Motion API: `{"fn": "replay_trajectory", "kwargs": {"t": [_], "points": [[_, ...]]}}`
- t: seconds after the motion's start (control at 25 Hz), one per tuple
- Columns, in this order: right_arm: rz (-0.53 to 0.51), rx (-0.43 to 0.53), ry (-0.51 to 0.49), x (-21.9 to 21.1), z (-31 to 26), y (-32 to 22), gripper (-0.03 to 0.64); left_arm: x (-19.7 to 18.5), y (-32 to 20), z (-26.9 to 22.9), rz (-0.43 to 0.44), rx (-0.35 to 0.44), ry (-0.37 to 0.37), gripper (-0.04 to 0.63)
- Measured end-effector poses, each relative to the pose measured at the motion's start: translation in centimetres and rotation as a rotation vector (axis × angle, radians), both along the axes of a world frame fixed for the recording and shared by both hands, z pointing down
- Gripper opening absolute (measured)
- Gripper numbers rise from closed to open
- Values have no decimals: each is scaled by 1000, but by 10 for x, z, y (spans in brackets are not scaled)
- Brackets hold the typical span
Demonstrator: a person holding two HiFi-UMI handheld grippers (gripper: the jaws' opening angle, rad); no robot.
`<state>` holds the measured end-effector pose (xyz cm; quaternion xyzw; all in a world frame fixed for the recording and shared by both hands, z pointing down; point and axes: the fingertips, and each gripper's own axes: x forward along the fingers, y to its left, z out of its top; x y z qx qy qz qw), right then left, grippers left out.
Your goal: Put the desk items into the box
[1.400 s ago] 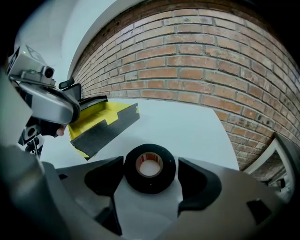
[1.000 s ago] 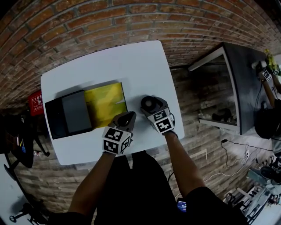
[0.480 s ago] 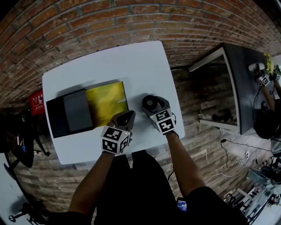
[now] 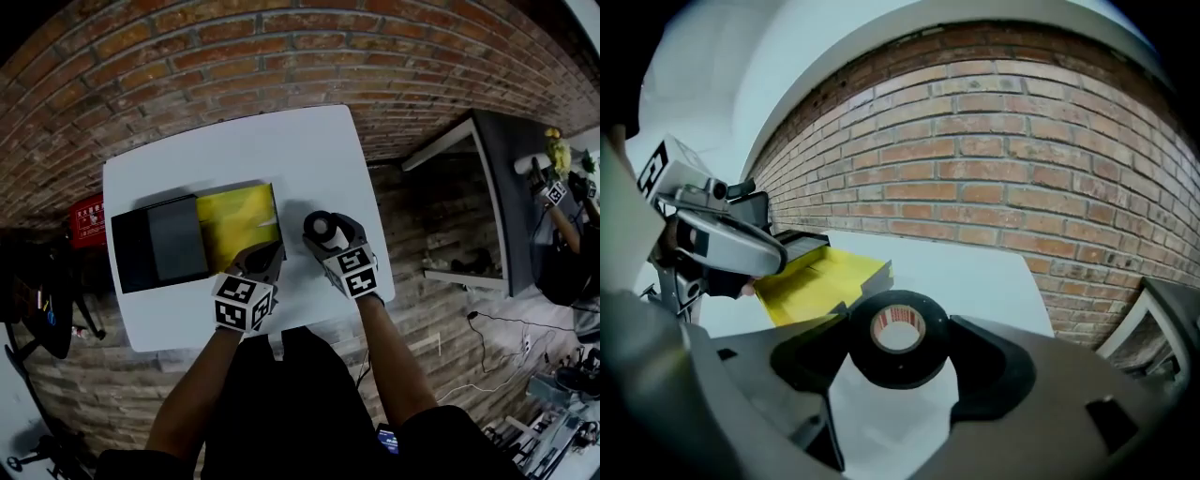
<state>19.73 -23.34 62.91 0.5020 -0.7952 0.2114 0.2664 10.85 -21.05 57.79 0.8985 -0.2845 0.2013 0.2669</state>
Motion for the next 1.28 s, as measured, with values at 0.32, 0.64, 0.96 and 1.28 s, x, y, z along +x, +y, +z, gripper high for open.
{"fn": "replay_trajectory", "kwargs": {"t": [0.32,0.64,0.96,1.28], "points": [[-51,51,-47,-39,-31,1,345,-43,-5,-16,-79,35,3,12],[-139,64,-56,-94,-40,-2,345,-89,-5,-20,-155,44,-14,12],[-225,60,-59,-145,-41,-14,345,-128,-8,-22,-215,52,-25,12],[-265,25,-42,-183,-24,-26,345,-159,-14,-17,-250,42,-37,11]]}}
